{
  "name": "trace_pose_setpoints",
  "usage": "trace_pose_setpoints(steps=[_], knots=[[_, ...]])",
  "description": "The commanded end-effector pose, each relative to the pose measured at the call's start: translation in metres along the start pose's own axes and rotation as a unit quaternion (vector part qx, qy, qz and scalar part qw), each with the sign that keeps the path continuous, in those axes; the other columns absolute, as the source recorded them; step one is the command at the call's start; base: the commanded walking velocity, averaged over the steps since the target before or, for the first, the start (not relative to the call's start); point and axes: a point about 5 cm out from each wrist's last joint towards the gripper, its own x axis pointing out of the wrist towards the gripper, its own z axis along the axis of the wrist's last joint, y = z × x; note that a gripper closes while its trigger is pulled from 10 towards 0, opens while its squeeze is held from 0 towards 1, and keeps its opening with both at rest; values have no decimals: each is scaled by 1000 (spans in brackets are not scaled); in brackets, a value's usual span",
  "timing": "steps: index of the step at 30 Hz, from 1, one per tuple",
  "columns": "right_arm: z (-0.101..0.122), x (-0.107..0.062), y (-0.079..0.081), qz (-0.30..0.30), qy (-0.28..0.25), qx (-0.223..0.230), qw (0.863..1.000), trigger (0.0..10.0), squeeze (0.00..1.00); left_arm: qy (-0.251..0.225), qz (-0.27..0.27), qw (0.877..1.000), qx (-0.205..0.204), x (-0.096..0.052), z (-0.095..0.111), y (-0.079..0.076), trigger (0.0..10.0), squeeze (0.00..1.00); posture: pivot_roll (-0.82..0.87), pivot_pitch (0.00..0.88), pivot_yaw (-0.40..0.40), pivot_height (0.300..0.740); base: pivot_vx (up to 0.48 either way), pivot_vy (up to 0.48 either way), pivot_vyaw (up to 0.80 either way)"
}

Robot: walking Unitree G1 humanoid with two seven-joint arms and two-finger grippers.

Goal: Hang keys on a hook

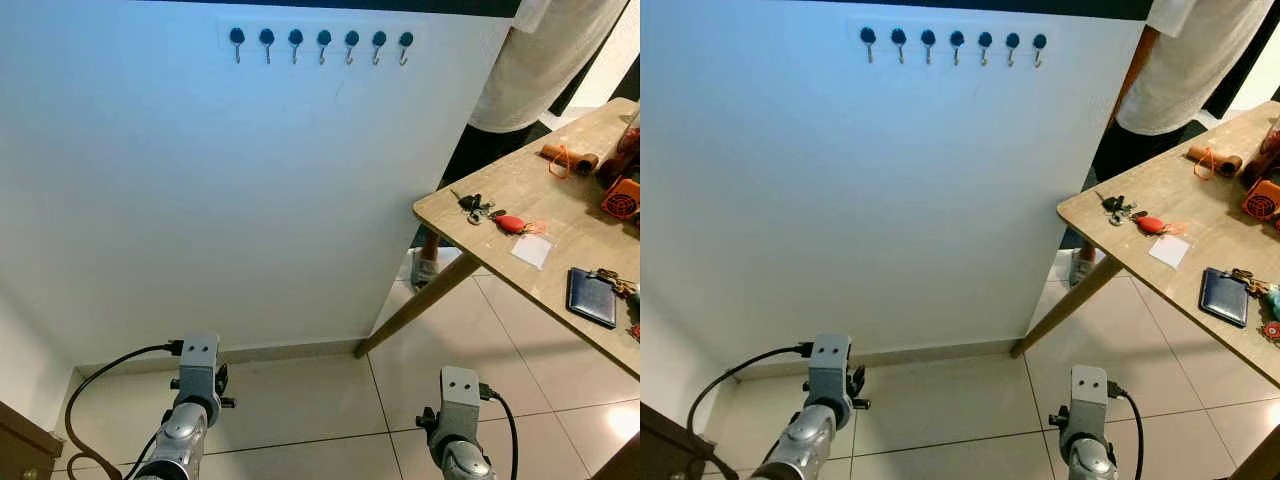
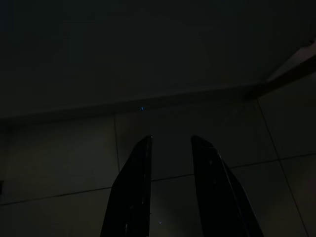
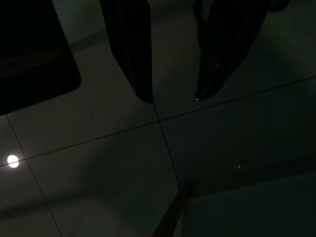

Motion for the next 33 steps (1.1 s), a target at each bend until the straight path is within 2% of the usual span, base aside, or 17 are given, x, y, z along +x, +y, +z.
trace_pose_setpoints(steps=[1,12,33], knots=[[-1,0,-4,-6,3,-2,1000,10000,0,1,-3,1000,3,-1,-1,0,10000,0,78,0,-68,740,0,0,0],[-2,0,-2,-3,5,-6,1000,10000,0,0,-5,1000,6,-1,-1,2,10000,0,81,0,-65,740,0,0,0],[-1,0,0,-1,2,-6,1000,10000,0,-5,-4,1000,8,-1,1,5,10000,0,91,1,-71,740,0,0,-790]])
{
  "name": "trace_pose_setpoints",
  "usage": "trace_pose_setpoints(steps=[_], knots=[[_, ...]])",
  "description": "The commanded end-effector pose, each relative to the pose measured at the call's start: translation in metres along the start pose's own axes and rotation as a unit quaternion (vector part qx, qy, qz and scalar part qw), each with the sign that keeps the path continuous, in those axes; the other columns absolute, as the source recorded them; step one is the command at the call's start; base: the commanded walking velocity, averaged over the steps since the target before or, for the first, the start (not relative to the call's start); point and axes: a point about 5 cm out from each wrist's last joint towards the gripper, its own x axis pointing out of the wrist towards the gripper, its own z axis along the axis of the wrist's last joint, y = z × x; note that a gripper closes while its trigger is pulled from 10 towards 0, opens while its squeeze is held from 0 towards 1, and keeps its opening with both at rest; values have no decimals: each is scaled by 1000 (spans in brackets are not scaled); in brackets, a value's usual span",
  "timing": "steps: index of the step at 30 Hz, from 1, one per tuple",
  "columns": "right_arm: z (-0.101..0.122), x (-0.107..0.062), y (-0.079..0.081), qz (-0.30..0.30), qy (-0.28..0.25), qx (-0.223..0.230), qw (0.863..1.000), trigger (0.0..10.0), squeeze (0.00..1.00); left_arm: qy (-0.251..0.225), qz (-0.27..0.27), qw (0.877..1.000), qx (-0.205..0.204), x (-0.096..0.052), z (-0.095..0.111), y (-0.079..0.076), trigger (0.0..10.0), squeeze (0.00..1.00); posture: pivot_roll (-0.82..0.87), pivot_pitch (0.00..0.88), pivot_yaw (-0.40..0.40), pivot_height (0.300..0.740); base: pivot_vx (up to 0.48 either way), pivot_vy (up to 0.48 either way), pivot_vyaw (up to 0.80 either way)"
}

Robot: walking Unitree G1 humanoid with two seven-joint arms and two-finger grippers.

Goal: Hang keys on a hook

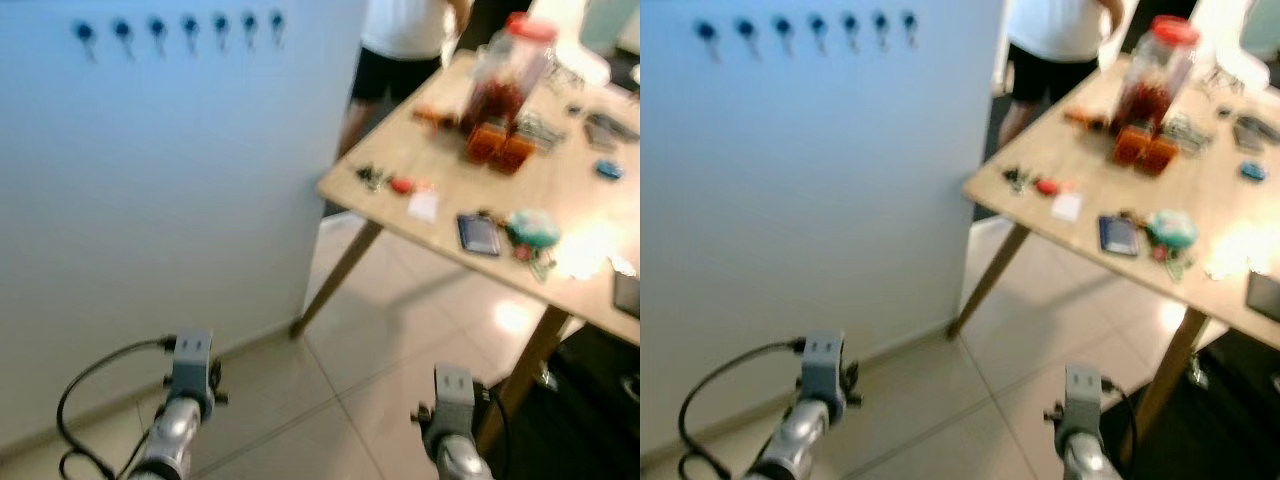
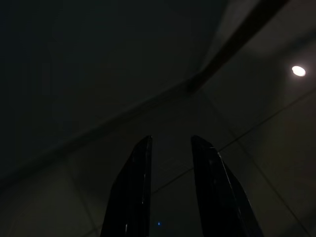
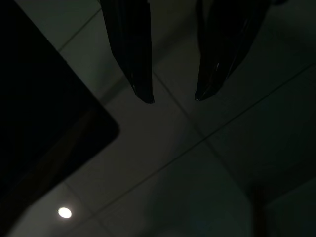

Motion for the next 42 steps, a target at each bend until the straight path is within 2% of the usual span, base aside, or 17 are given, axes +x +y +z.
trace_pose_setpoints(steps=[1,30,36,42], knots=[[-2,-1,-3,-4,4,-1,1000,10000,0,5,-2,1000,-1,-1,-4,-2,10000,0,92,1,-71,740,0,0,-800],[1,1,-2,2,1,-7,1000,10000,0,-5,-6,1000,-22,-1,-3,-7,10000,0,86,7,-75,740,0,0,-800],[2,1,0,11,-3,-13,1000,10000,0,-5,-3,1000,-26,-1,-3,-9,10000,0,87,8,-77,740,0,0,-91],[2,1,1,12,-1,-13,1000,10000,0,-7,-4,1000,-12,0,-1,-11,10000,0,86,6,-77,740,0,0,0]])
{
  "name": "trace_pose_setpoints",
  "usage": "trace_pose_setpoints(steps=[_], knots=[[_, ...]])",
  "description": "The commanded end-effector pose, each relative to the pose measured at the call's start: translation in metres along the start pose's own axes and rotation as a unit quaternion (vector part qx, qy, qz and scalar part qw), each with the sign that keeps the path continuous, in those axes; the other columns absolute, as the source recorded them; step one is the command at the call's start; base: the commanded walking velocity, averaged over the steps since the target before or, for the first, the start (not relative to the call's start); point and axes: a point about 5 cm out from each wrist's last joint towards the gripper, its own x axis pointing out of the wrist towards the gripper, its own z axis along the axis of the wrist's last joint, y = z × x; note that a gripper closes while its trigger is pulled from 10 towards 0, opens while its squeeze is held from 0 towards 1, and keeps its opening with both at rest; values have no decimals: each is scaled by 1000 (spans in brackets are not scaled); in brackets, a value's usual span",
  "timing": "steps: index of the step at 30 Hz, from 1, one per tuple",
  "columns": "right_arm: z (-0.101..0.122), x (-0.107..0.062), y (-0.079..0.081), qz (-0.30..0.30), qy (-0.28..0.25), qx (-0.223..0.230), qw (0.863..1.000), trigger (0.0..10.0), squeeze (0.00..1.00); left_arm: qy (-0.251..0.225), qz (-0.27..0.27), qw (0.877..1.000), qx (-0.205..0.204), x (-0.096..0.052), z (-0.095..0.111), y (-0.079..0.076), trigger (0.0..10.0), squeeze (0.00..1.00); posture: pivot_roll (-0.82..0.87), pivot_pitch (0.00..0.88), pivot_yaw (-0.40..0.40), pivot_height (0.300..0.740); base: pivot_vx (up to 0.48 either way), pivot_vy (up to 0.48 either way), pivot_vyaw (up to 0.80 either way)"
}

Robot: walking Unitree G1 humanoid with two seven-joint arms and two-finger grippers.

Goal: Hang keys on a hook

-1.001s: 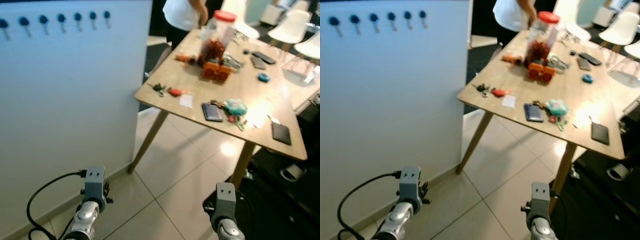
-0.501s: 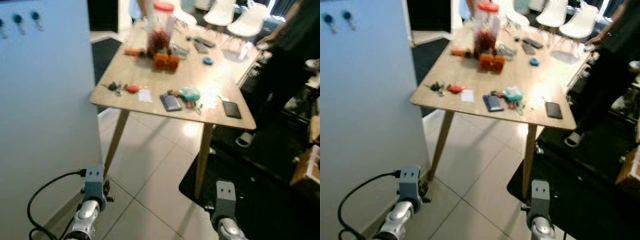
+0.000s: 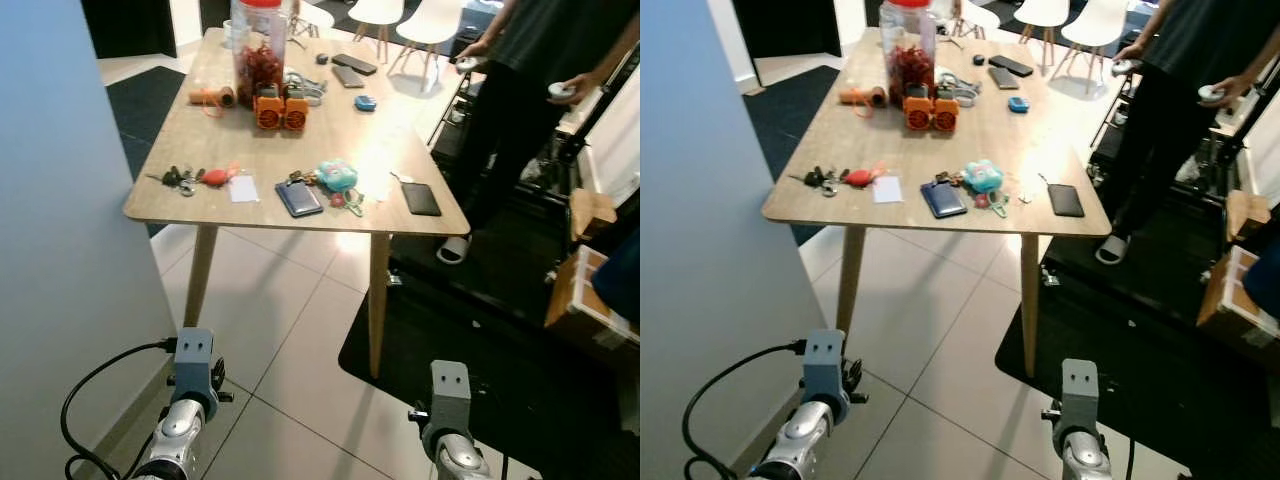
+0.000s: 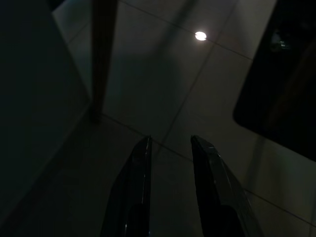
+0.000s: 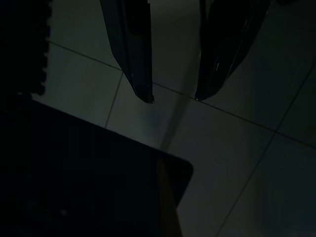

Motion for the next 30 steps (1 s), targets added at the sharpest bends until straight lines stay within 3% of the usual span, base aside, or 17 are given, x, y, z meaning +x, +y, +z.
trace_pose_setpoints(steps=[1,11,15,22,30], knots=[[-3,-1,-4,-6,6,-2,1000,10000,0,3,-7,1000,7,0,-2,-5,10000,0,86,6,-77,740,0,0,0],[-1,-1,-1,-13,-1,7,1000,10000,0,4,-17,999,28,4,4,-5,10000,0,89,6,-26,740,0,0,0],[-8,-3,6,-13,6,19,1000,10000,0,0,-16,999,39,7,13,2,10000,0,107,7,8,740,0,0,0],[-11,-5,6,-14,9,23,1000,10000,0,0,-18,999,34,7,14,4,10000,0,103,5,6,740,0,0,0],[-9,-4,-1,-19,8,19,1000,10000,0,5,-40,999,25,6,9,-7,10000,0,92,5,-21,740,0,0,0]])
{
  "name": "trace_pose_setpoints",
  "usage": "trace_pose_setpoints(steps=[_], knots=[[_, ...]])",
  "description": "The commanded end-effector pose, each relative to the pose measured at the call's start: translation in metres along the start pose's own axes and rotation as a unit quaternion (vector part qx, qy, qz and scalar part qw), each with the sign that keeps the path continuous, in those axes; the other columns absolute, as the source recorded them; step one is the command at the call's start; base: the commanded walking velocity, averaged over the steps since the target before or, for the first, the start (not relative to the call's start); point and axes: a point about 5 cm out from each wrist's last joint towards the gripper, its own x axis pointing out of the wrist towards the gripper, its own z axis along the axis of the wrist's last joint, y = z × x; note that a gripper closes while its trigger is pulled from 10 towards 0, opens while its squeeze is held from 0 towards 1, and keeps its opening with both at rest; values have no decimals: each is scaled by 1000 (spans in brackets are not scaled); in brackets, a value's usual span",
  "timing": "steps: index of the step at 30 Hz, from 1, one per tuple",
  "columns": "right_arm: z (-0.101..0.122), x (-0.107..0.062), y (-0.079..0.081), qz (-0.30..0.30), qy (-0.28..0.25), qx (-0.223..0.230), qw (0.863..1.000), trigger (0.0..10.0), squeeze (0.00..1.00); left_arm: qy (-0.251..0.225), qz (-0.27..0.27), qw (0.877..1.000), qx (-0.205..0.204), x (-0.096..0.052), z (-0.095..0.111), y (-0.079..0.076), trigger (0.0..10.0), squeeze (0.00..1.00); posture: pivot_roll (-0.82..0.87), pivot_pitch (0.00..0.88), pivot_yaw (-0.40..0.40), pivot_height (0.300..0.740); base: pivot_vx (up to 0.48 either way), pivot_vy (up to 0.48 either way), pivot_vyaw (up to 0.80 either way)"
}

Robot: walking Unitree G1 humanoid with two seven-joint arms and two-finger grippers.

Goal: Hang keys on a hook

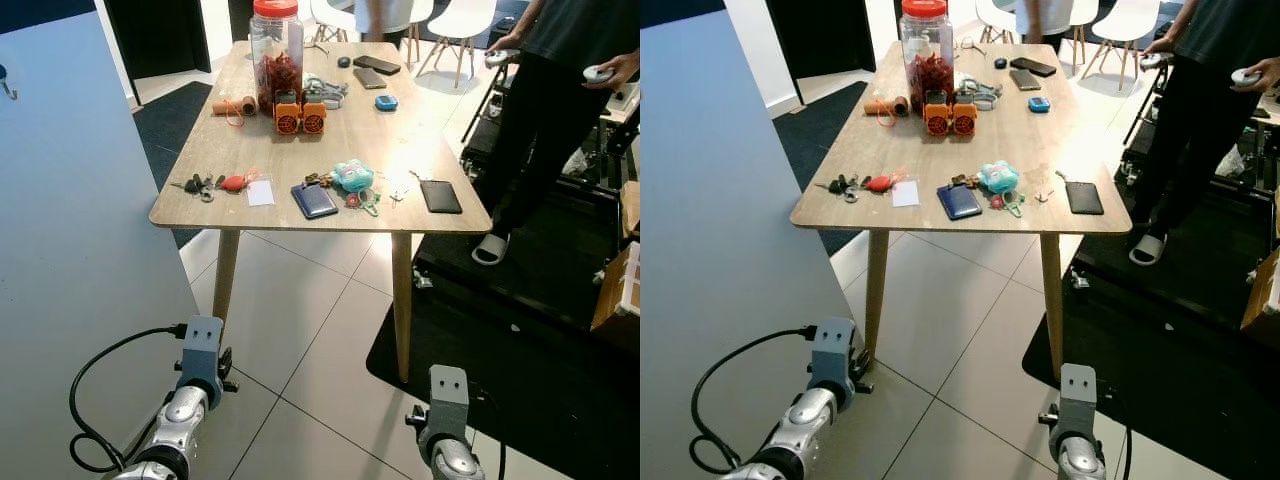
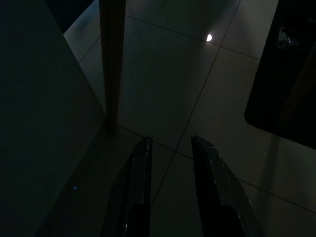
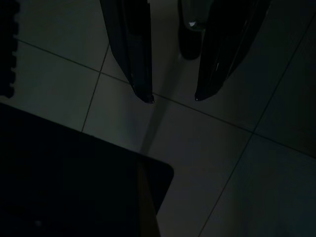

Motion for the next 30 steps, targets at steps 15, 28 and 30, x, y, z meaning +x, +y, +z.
trace_pose_setpoints(steps=[15,28,30], knots=[[0,0,-3,0,2,-6,1000,10000,0,13,3,1000,-13,-3,-8,-3,10000,0,91,0,-38,740,283,0,0],[1,0,-5,3,0,-13,1000,10000,0,11,5,1000,-17,-4,-10,-4,10000,0,90,0,-47,740,401,0,0],[1,1,-5,3,0,-13,1000,10000,0,6,6,1000,-18,-4,-9,-4,10000,0,90,0,-47,740,0,0,0]])
